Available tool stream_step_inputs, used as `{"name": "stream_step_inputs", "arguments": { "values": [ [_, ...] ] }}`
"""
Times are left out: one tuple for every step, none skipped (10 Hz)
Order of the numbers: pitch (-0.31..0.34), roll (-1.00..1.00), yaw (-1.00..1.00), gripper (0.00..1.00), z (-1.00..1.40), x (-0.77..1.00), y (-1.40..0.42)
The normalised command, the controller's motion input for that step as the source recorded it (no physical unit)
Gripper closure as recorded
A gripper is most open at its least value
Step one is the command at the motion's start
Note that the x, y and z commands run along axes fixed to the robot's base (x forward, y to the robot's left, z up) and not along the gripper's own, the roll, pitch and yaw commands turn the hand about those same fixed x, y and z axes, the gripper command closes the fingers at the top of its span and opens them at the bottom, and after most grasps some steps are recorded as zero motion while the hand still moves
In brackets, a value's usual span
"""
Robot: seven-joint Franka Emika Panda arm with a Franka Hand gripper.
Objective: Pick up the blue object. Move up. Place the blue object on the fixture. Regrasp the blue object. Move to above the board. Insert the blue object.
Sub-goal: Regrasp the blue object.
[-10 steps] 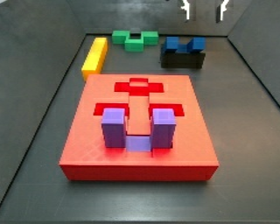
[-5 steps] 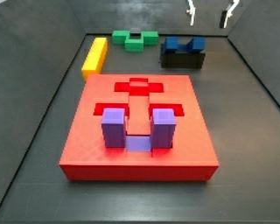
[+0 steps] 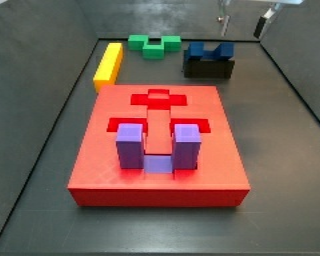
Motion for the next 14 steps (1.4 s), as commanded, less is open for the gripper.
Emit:
{"name": "stream_step_inputs", "arguments": {
  "values": [
    [0.066, 1.0, 0.16, 0.0, -0.03, 0.0, -0.44],
    [0.083, 1.0, 0.12, 0.0, -0.03, 0.0, -0.46],
    [0.077, 1.0, -0.03, 0.0, -0.04, 0.04, -0.53],
    [0.051, 0.81, -0.21, 0.0, -0.01, 0.08, -0.5],
    [0.0, 0.73, -0.34, 0.0, -0.01, 0.08, -0.46],
    [0.0, 0.77, -0.41, 0.0, 0.0, 0.04, -0.45],
    [0.017, 0.79, -0.42, 0.0, 0.0, 0.07, -0.45],
    [0.02, 0.78, -0.43, 0.0, 0.0, 0.08, -0.44],
    [0.02, 0.75, -0.45, 0.0, -0.03, 0.11, -0.4],
    [0.063, 0.72, -0.44, 0.0, -0.03, 0.19, -0.34],
    [0.169, 0.53, -0.26, 0.0, -0.1, 0.44, -0.03],
    [0.211, 0.33, -0.15, 0.0, -0.03, 0.65, 0.07],
    [0.206, 0.23, -0.07, 0.0, -0.03, 0.67, 0.35],
    [0.214, 0.23, -0.02, 0.0, -0.05, 0.7, 0.35]
  ]
}}
